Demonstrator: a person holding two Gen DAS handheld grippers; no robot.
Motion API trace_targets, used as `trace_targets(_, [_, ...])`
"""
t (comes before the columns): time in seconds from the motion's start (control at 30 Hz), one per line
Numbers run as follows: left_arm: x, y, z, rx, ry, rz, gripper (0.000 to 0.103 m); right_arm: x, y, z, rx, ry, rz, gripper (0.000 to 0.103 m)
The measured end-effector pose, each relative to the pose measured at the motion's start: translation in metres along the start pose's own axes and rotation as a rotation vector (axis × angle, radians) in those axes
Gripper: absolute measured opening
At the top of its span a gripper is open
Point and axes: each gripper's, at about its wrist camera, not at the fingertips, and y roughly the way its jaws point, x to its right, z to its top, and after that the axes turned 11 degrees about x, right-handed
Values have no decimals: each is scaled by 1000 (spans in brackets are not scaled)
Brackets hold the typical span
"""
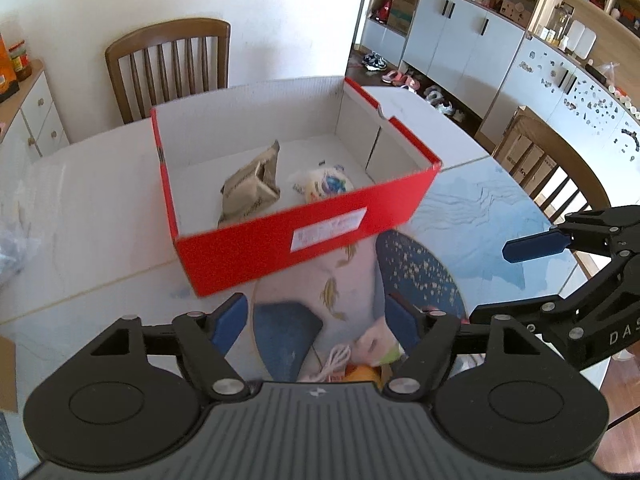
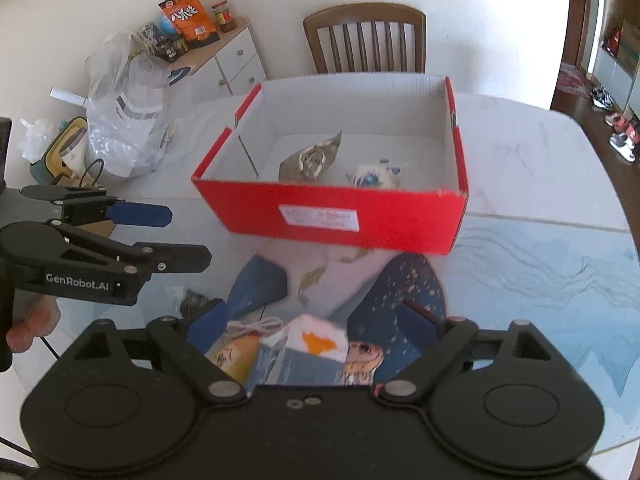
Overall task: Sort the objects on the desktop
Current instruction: 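Reach left tool to the tea bag while right tool reaches the paper pack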
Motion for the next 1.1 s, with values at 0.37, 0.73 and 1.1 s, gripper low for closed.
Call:
trace_targets(0.37, [-13, 9, -51, -23, -66, 5, 97, -7, 16, -35, -37, 62, -32, 93])
trace_targets(0.73, [-29, 15, -86, -18, -70, 97, 98, -21, 30, -54, -40, 53, -91, 93])
trace_targets(1.1, [-41, 30, -101, -34, -78, 138, 98, -15, 52, -66, -57, 99, -148, 93])
